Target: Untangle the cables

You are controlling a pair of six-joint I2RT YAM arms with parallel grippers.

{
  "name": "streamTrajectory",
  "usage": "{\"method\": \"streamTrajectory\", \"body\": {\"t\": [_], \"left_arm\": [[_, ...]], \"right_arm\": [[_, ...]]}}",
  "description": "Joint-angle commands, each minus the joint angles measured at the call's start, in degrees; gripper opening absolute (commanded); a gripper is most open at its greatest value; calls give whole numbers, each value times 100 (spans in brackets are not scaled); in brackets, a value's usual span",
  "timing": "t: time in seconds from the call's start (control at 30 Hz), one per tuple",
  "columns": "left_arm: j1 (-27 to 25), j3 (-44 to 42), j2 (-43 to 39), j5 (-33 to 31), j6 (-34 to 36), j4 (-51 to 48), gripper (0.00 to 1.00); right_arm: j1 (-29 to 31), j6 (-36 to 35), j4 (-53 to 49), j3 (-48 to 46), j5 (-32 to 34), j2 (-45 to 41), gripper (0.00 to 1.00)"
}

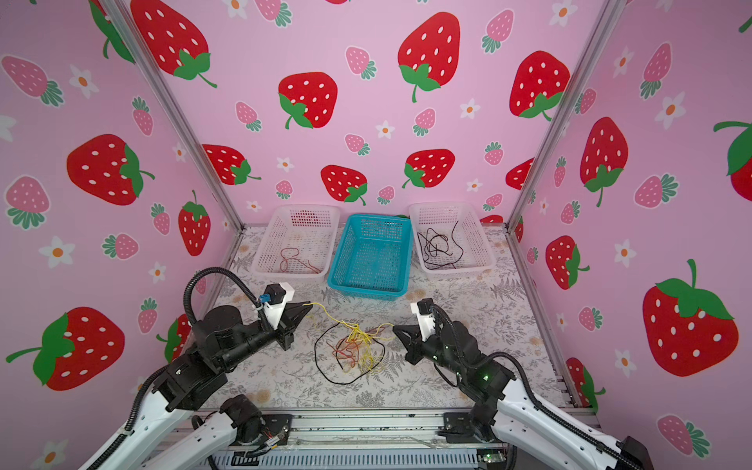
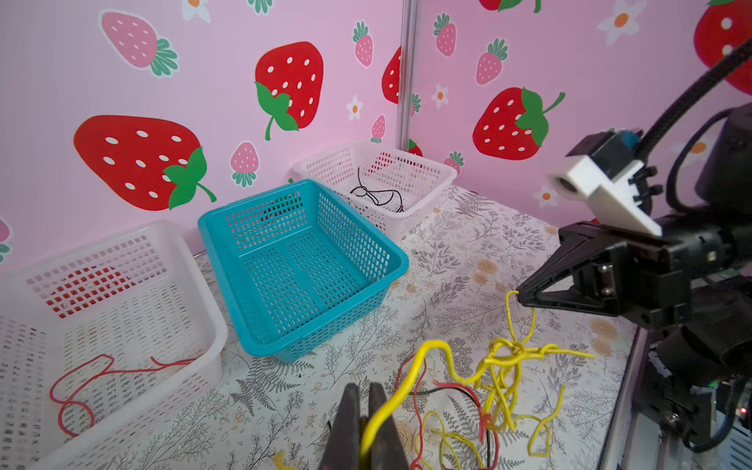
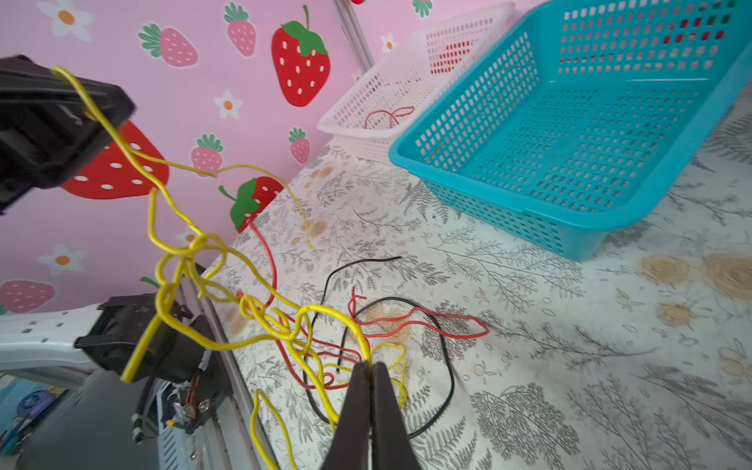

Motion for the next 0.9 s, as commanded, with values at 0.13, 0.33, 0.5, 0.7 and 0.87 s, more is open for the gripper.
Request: {"method": "streamTrajectory", "body": {"t": [0.13,0.33,0.5,0.7,0.87], "left_arm": [[51,1057,114,-950,-826,473,0],[71,1819,329,-983,-1207,345,0],[68,2500,618,-1175,-633,-483,0],[68,2511,889,-646,-506,-1125,0],[65,2021,895,-94,-824,-854,0]], "right_arm": [[4,419,-123,-562,830,548,0],[-10,520,116,-880,1140,1121,0],[-34,492,223,-1042,1266,1268,0],[-44,31,568,-1053,523,895,0],[-28,-298,564,-758,-102,378,20]]}}
